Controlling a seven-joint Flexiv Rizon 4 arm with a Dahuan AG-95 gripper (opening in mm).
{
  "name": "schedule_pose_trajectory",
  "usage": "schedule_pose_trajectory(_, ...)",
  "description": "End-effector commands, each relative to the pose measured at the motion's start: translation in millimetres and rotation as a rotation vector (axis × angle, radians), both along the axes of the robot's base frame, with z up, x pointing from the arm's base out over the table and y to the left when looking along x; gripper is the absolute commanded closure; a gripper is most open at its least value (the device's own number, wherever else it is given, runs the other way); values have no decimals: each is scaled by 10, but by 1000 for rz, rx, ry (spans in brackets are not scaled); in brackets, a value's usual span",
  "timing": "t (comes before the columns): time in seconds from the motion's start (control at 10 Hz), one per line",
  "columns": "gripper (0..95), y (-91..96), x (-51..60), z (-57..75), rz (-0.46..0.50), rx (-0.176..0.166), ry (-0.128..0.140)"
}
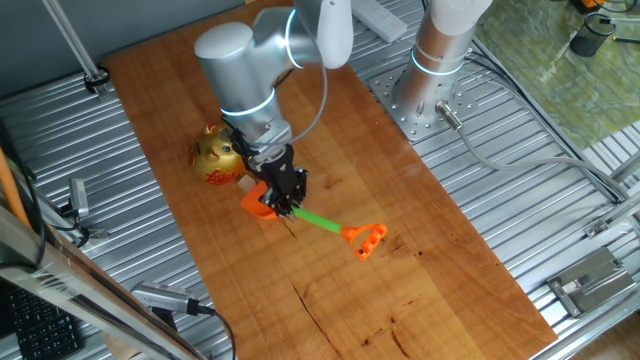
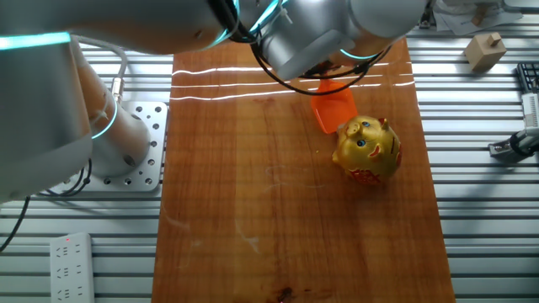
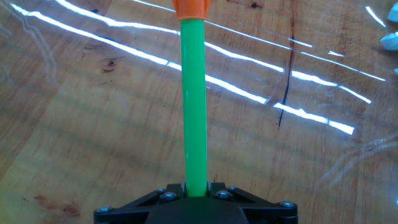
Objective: Use a shovel to scoop up an object
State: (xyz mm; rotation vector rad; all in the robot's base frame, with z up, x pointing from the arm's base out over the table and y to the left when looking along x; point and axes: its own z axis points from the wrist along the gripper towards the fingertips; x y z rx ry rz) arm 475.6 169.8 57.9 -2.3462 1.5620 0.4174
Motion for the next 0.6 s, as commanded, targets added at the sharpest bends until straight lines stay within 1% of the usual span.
schedule_pose_trajectory(0.1,950,-31,8,7,7,0,2)
schedule_pose_trajectory(0.6,950,-110,12,12,18,-1,6)
